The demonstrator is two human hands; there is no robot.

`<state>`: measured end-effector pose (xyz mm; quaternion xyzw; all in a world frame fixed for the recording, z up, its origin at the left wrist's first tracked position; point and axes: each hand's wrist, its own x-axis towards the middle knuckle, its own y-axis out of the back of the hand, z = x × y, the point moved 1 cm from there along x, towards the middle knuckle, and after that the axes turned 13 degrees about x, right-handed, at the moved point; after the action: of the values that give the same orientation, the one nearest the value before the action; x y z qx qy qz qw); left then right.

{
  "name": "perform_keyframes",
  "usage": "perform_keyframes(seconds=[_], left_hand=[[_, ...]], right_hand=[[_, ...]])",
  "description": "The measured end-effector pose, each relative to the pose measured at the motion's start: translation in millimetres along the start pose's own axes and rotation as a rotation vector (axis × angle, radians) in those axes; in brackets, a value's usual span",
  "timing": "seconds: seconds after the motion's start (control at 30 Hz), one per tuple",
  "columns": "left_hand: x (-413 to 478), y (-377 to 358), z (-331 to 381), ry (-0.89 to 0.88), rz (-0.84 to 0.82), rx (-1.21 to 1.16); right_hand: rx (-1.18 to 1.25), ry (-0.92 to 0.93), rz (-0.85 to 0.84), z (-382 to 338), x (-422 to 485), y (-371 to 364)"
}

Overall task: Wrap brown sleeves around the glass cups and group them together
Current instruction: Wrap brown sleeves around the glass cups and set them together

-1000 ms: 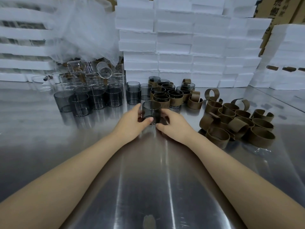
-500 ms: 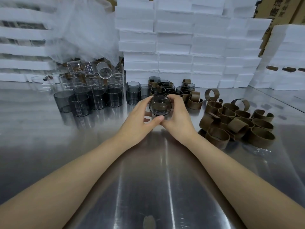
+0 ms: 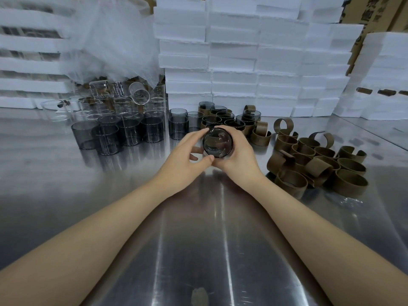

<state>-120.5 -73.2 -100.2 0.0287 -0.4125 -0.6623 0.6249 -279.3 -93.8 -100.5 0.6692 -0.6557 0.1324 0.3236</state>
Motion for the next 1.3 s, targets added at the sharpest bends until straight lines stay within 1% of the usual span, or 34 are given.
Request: perform_keyframes(seconds=[0.17, 0.3, 0.4, 0.53, 0.7, 0.9, 1.17, 1.3], left_hand=[[2.9, 0.4, -2.4, 0.011, 0.002, -0.036], [5.2, 2.3, 0.2, 0.084, 0.034, -0.101], [4.7, 4.1, 5.1, 0.126, 0.051, -0.167], [4.2, 3.4, 6.1, 0.207, 0.061, -0.246], [4.9, 1.8, -1.0, 0.321, 0.047, -0.242], [6.0, 1.5, -1.1, 0.378, 0.036, -0.247], [6.1, 0.4, -2.6, 0.374, 0.013, -0.19], [4.6, -0.7, -3.8, 0.331, -0.021, -0.075]], right_hand=[[0.041, -0.061, -0.007, 0.4, 1.0, 0.5], [0.027, -0.067, -0.001, 1.8, 0.7, -0.6], [0.011, -0.048, -0.01, 0.9, -0.2, -0.8], [-0.015, 0.013, -0.065, -1.9, -1.6, -1.3], [-0.066, 0.106, -0.147, -7.6, -4.6, -3.3], [-0.082, 0.111, -0.206, -11.8, -5.8, -5.9], [-0.222, 0.103, -0.24, -8.3, -5.8, -6.5], [-0.266, 0.12, -0.246, -6.7, -5.0, -7.2]])
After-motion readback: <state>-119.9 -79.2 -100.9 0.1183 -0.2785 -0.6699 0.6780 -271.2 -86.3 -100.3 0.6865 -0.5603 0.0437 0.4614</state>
